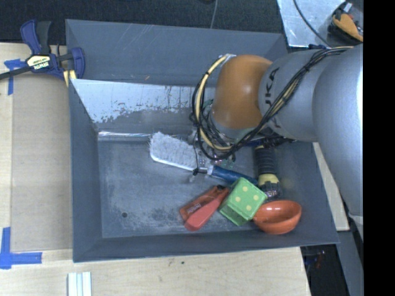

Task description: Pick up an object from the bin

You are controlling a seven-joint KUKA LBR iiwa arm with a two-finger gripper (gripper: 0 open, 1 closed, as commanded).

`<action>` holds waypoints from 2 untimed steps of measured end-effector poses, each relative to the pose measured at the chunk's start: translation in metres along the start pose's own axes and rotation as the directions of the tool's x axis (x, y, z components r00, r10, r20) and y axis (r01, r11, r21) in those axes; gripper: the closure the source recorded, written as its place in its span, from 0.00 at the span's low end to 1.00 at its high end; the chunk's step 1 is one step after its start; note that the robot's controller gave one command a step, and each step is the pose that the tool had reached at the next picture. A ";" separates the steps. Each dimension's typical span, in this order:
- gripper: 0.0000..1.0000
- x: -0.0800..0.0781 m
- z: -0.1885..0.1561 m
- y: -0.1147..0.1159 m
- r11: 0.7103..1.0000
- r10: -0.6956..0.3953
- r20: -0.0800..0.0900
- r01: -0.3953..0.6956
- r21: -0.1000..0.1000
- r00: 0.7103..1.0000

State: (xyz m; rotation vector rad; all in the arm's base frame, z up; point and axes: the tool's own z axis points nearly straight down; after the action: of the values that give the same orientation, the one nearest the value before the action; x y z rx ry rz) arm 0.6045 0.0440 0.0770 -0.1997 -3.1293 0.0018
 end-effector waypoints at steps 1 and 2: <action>0.00 -0.007 0.006 0.032 0.978 0.206 0.022 -0.206 -0.010 0.978; 1.00 -0.002 -0.003 0.004 1.000 0.005 0.008 -0.005 -0.007 1.000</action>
Offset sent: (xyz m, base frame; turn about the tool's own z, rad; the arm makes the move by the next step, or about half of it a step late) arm 0.0009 0.0007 0.0010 0.0047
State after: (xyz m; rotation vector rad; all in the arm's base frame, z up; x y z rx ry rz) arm 0.6073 0.0474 0.0799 -0.2081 -3.1375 -0.0077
